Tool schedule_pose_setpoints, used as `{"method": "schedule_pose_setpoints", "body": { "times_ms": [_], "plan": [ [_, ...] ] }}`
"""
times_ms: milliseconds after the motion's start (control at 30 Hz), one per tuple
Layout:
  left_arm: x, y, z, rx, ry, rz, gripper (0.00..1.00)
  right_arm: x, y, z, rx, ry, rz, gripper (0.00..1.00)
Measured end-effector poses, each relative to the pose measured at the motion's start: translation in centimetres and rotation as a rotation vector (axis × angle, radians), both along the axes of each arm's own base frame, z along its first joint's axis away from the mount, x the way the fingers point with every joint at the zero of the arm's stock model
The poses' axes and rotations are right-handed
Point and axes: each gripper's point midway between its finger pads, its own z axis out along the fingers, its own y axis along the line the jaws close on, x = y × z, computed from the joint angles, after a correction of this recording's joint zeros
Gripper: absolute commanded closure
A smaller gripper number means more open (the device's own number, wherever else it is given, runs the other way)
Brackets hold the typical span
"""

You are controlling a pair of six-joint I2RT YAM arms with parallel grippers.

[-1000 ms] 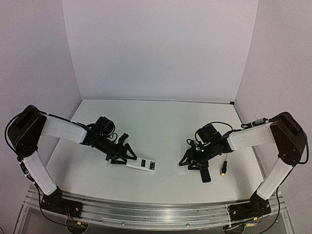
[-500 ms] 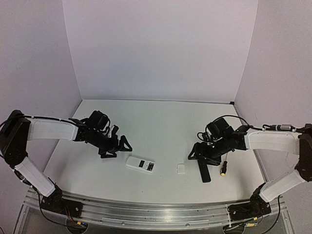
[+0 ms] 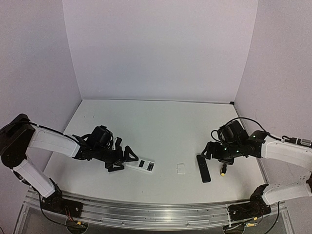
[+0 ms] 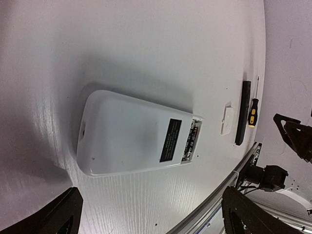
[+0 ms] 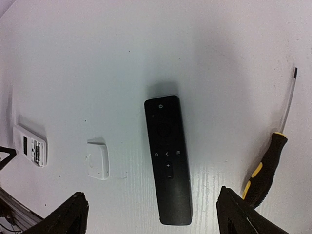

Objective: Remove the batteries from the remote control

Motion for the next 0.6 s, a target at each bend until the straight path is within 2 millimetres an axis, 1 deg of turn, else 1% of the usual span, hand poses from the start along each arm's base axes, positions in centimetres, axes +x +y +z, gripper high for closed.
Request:
{"method": "schedule_pose_setpoints", "body": {
  "times_ms": [100,233,400,500,600],
  "plan": [
    [0.7,-0.5,-0.6,-0.002,0.005,0.016,0.0,-0.1,-1.1,-0.1,-0.032,-0.012,-0.032,0.13],
    [2.2,-1.9,-0.6,-0.014,-0.014,0.02,0.0,-0.3,-2.6,-0.3,-0.083,-0.02,-0.084,0.12],
    [3.4,-2.9,-0.5,-0.033,-0.035,0.019,0.0,-0.7,-4.4,-0.8,-0.151,-0.01,-0.142,0.11],
    [4.6,-4.2,-0.4,-0.049,-0.049,0.01,0.0,-0.8,-5.3,-1.1,-0.193,-0.005,-0.17,0.15],
    [5.6,-5.4,-0.3,-0.065,-0.057,-0.001,0.0,-0.8,-6.1,-1.9,-0.236,0.018,-0.194,0.16]
  ]
}}
